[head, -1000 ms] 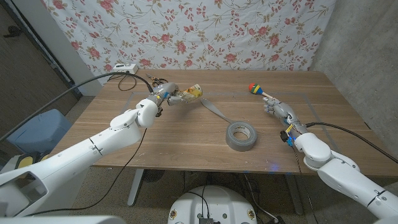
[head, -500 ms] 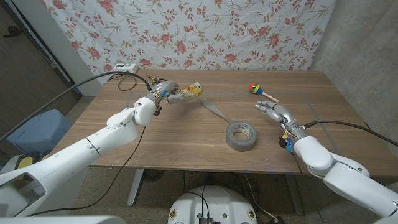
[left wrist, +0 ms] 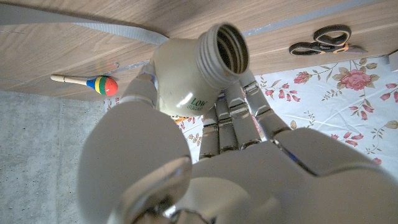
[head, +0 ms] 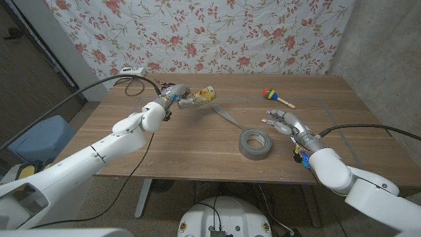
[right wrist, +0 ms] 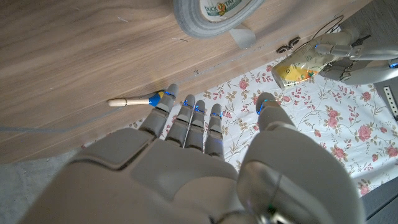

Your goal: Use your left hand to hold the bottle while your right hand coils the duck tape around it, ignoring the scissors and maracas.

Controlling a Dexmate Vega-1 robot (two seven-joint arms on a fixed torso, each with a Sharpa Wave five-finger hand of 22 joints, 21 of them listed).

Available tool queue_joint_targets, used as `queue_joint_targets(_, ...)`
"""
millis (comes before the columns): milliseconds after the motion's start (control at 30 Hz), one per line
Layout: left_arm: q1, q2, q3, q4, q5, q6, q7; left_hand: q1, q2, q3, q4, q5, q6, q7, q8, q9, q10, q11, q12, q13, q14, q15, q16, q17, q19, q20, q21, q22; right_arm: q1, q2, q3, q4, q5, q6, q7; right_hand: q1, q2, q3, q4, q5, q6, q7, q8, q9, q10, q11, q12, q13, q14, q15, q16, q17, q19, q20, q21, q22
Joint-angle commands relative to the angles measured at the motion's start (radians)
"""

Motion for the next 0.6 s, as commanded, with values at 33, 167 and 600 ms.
queue_joint_targets(33, 0.002, -0.008, -0.007, -0.008, 0.013, -0.003, -0.006, 0.079, 0.089, 0.181, 0.186, 0.119, 0.283, -0.235, 0.003, 0.005, 0.266, -0.257, -0.001, 0.143, 0.063, -0.172, -0.003, 0.005, -0.002, -0.002, 0.009, 0.002, 0.009, -0.066, -0.026, -0.094, -0.065, -0.126, 0.081, 0.015, -0.005, 0.007, 0.002, 0.007, 0.005, -0.004, 0.007, 0.006, 0.002, -0.010, -0.004, 0.003, 0.002, -0.002, -0.003, 0.004, 0.009, 0.000, 0.002, -0.001)
queue_joint_targets(167, -0.001, -0.011, -0.004, -0.008, 0.018, 0.001, -0.013, 0.080, 0.089, 0.180, 0.188, 0.124, 0.281, -0.237, 0.002, 0.006, 0.268, -0.255, -0.004, 0.143, 0.063, -0.172, -0.007, 0.008, -0.003, -0.002, 0.010, 0.002, 0.040, -0.085, -0.049, -0.116, -0.065, -0.161, 0.124, 0.031, -0.018, 0.002, 0.013, 0.009, 0.019, -0.005, 0.010, 0.006, 0.024, -0.005, 0.003, 0.004, 0.033, -0.011, 0.012, 0.008, 0.020, -0.006, 0.005, 0.000)
queue_joint_targets(600, 0.000, -0.014, -0.007, -0.012, 0.027, 0.006, -0.013, 0.082, 0.089, 0.180, 0.193, 0.136, 0.284, -0.238, 0.001, 0.005, 0.267, -0.256, -0.008, 0.153, 0.067, -0.173, -0.018, 0.015, -0.005, -0.003, 0.016, 0.001, 0.202, -0.156, -0.185, -0.197, -0.078, -0.321, 0.278, 0.011, -0.046, -0.024, 0.031, 0.008, 0.032, -0.002, 0.009, 0.007, 0.035, -0.006, 0.004, 0.006, 0.042, -0.017, 0.020, 0.017, 0.032, -0.012, 0.009, 0.001)
